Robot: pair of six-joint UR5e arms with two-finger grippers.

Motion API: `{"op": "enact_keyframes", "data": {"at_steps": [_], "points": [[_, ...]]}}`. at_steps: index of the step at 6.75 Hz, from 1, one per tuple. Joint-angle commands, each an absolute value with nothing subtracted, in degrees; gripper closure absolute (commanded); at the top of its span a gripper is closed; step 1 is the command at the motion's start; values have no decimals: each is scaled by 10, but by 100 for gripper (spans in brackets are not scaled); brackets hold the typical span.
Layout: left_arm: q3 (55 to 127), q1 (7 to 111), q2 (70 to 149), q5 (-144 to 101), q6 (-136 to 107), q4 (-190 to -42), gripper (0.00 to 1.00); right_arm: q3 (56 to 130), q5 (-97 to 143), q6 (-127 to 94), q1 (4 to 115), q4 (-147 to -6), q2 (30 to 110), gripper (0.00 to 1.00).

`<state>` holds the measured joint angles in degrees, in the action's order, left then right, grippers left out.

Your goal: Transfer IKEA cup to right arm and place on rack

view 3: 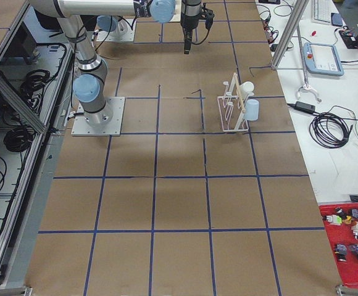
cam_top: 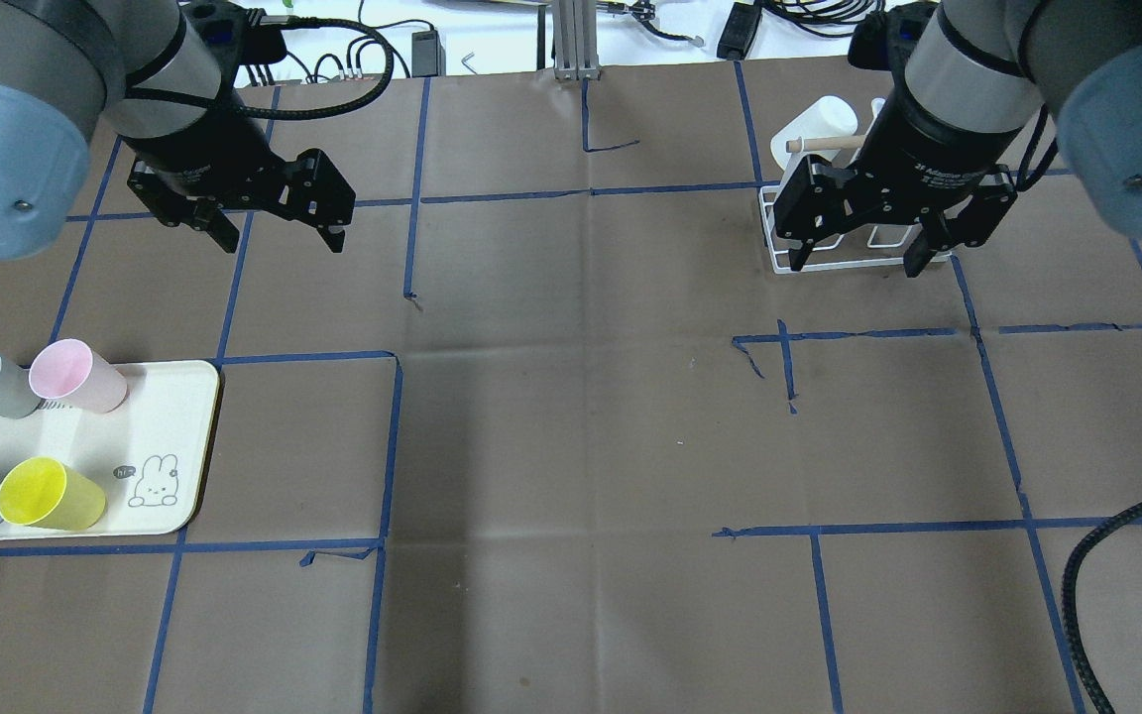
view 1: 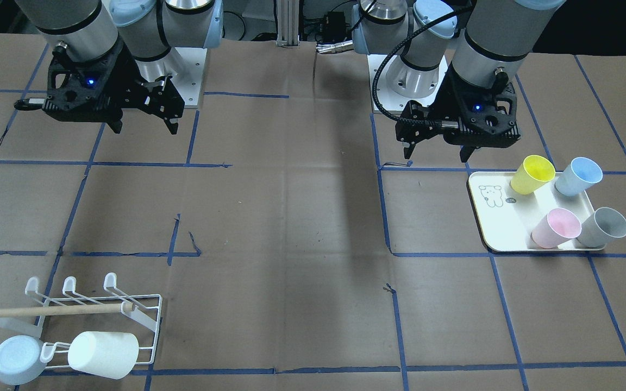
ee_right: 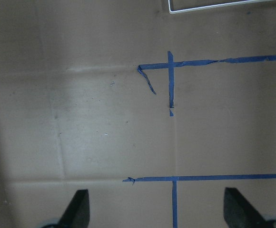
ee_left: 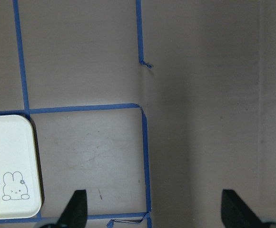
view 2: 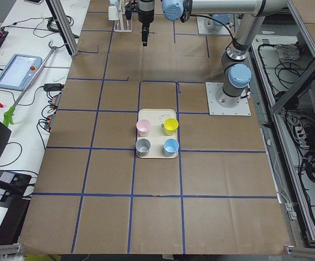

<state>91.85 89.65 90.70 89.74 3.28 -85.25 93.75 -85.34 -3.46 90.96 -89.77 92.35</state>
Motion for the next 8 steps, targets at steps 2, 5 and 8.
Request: {"op": "enact_keyframes", "data": {"at_steps": [2,5,8], "points": [[918,896,907,897,33,-853,0,944,-874,-35,921,-937,922,0],[918,896,909,897,33,-853,0,948,-881,-35,921,-940,918,0],[918,896,911,898,33,-853,0,949,-882,-35,920,-940,917,0]]}}
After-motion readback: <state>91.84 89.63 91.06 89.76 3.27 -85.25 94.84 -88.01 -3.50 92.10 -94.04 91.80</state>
